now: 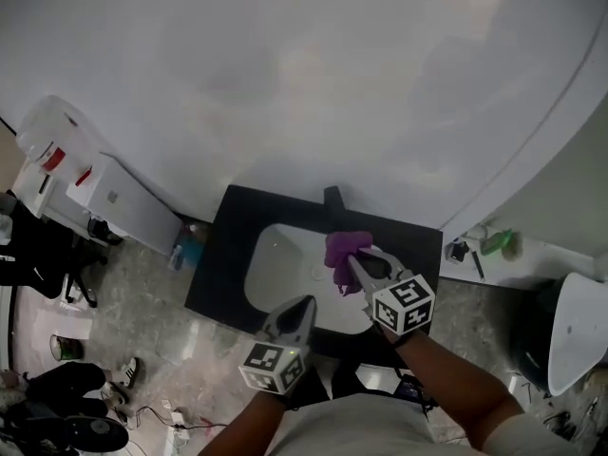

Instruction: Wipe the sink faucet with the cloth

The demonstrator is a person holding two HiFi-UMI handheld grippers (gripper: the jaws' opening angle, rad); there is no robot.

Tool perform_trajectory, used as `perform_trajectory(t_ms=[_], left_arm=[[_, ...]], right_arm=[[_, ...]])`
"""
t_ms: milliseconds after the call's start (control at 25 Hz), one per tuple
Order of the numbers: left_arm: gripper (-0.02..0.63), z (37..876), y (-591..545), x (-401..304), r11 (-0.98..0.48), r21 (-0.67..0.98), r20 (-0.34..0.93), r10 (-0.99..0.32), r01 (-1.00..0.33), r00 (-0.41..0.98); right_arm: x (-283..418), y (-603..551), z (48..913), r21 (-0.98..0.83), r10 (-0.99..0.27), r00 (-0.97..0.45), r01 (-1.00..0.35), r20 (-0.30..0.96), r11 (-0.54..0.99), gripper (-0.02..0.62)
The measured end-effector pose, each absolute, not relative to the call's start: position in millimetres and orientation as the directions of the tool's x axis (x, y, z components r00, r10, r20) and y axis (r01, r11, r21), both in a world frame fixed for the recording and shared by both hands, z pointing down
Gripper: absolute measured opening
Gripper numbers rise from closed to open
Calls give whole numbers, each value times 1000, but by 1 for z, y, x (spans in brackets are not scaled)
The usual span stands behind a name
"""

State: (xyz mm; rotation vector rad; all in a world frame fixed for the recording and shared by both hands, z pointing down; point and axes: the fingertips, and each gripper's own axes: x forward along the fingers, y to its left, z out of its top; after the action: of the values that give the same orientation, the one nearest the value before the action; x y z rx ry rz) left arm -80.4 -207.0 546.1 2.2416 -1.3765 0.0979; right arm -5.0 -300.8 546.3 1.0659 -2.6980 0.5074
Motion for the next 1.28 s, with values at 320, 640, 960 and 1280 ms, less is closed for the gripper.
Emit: perform_trajectory(t_ms=[320, 640, 960, 1280], left_arm=[[6, 554, -262, -117, -393, 362, 355, -780, -845, 515], [6, 576, -277, -146, -388, 384, 377, -763, -838, 526], [6, 564, -278, -139, -428, 364, 362, -753, -827, 549], [6, 569, -267, -142, -427, 370, 358, -754, -825, 551]], right_arm=[[-62, -488, 619, -4, -628, -570, -742, 530, 670, 34], [-49, -401, 651, -14, -593, -569, -729, 570, 685, 32], [-52, -503, 634, 25, -656, -513, -777, 554, 629, 32], [-24, -367, 683, -22, -614, -524, -770, 590, 637, 32]])
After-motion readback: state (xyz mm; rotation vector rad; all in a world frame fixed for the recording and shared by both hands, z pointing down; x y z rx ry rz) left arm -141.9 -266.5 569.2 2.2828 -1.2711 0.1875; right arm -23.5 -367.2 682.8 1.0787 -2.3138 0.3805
